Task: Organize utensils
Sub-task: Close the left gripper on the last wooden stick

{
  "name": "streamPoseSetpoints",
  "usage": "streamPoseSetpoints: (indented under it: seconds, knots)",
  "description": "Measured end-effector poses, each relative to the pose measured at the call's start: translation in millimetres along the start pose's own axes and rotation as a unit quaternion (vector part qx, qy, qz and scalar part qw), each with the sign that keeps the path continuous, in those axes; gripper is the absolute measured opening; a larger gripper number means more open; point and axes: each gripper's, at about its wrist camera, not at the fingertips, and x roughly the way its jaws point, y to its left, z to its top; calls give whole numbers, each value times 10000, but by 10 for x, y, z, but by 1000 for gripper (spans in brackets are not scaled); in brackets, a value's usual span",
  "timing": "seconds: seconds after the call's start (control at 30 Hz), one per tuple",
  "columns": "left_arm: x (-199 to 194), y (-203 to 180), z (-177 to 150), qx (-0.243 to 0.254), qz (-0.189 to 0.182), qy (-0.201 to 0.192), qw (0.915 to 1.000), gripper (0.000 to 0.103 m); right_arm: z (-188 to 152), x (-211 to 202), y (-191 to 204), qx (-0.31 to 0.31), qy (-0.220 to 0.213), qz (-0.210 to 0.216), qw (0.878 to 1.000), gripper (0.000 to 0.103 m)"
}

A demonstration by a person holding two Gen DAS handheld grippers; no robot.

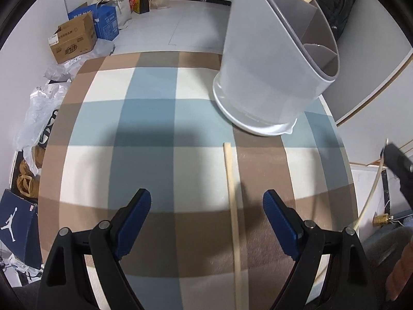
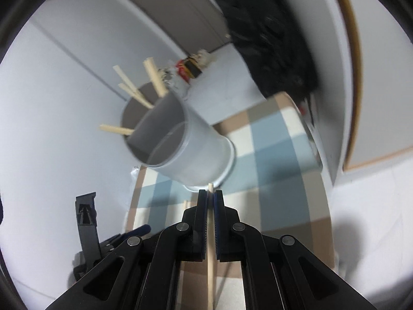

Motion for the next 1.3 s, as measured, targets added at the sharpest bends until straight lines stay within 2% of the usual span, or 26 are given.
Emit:
streamPoseSetpoints:
  seconds: [0.13,0.2,0.23,0.3,0.33,0.5,0.67,0.73,0.93,1.3]
  knots:
    - [111,-43,65,42,178,126,9998,85,19,12,-164,355,79,47,9993,4]
    - [166,-49,84,42,297,186,9994,76,24,6,-207,443,85,49,9990,4]
    - [195,-53,90,38,378,230,9990,68,32,5,-222,473,78,45,9988,4]
    - [214,-72,98,62,467,234,9986,64,34,11,-225,488,76,50,9988,4]
    - [214,-90,104,96,467,234,9986,57,34,27,-209,465,94,49,9989,4]
    - [230,-181,124,250,580,284,9976,44,31,65,-146,329,111,96,9994,4]
    - [233,-255,134,310,537,302,9976,14,38,65,-146,367,76,136,9992,4]
    - [238,-258,145,317,552,281,9976,8,42,61,-157,381,63,150,9991,4]
    - [251,-185,174,138,546,121,9983,3,35,47,-157,355,55,138,9993,4]
    - [-28,-133,186,-17,456,-677,9967,2,40,74,-142,350,91,79,9993,4]
